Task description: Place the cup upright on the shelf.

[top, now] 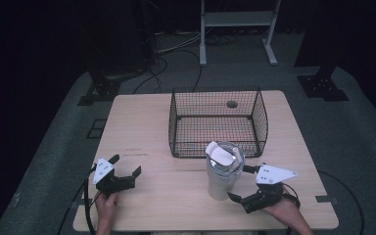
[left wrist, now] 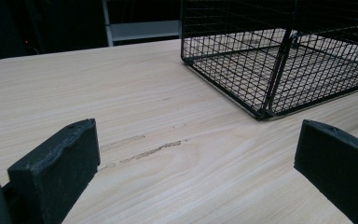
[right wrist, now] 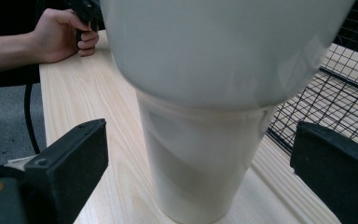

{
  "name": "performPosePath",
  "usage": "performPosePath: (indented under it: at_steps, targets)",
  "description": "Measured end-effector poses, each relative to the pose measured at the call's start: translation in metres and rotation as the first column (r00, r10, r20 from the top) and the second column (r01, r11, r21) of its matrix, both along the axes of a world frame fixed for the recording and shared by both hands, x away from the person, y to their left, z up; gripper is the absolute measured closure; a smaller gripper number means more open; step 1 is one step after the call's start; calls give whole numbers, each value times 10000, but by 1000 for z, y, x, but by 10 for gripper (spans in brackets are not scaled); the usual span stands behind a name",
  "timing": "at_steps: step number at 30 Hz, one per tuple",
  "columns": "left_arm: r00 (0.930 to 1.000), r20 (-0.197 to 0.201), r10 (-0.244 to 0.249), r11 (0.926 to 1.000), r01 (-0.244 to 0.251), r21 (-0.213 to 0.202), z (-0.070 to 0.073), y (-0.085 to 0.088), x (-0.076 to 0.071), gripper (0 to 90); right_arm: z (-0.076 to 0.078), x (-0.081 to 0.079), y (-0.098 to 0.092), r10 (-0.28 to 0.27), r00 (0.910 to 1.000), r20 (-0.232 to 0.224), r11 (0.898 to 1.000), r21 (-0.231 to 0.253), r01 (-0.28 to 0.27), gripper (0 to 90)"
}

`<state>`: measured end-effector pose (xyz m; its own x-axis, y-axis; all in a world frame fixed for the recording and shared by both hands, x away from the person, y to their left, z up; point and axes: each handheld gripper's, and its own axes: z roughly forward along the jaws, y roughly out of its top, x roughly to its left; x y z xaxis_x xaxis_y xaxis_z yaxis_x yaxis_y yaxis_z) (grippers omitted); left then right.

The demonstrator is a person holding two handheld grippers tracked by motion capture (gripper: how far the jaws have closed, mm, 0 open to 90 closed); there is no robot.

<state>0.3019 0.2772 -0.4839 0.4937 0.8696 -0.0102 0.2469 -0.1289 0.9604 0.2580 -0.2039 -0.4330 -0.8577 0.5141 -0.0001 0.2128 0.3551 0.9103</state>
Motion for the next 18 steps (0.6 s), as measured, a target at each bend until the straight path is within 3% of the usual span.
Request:
performPosePath:
  at_steps: [18]
  targets:
    - [10000, 7, -3, 10000, 3, -14, 0, 0, 0, 0, -11, 12, 22, -315, 9993, 182, 9984, 478, 306, 30]
